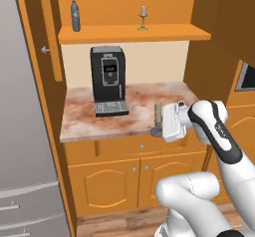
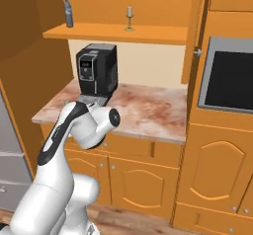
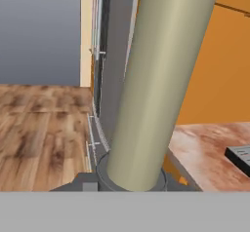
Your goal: Pick the candle and candle from the dining table and place them in the open cabinet. Close the cabinet after placing the objects.
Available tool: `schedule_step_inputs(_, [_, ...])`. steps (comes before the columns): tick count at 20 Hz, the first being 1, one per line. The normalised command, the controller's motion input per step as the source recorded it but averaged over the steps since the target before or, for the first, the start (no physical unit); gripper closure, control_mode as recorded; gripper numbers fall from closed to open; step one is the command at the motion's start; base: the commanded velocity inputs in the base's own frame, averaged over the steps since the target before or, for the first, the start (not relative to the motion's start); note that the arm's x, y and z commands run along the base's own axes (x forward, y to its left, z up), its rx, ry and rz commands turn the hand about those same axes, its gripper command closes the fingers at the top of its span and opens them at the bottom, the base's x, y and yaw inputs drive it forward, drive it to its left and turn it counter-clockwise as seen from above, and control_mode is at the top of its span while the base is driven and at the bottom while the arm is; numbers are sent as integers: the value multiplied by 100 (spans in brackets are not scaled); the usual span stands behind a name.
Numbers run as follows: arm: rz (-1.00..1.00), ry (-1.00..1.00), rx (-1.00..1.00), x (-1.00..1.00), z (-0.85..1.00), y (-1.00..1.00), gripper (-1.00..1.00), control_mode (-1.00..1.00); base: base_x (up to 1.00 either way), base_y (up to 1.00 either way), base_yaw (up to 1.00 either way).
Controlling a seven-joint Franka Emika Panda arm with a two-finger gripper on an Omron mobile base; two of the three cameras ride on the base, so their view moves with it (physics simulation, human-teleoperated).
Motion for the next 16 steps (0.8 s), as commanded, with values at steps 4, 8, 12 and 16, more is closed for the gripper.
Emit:
schedule_step_inputs(4, [0, 0, 0, 0, 0, 0, 100, 100, 64, 0, -7])
schedule_step_inputs(8, [0, 0, 0, 0, 0, 0, 100, 100, 62, 0, -8])
schedule_step_inputs(12, [0, 0, 0, 0, 0, 0, 100, 100, 59, 8, -11])
schedule_step_inputs(16, [0, 0, 0, 0, 0, 0, 100, 100, 38, 22, -12])
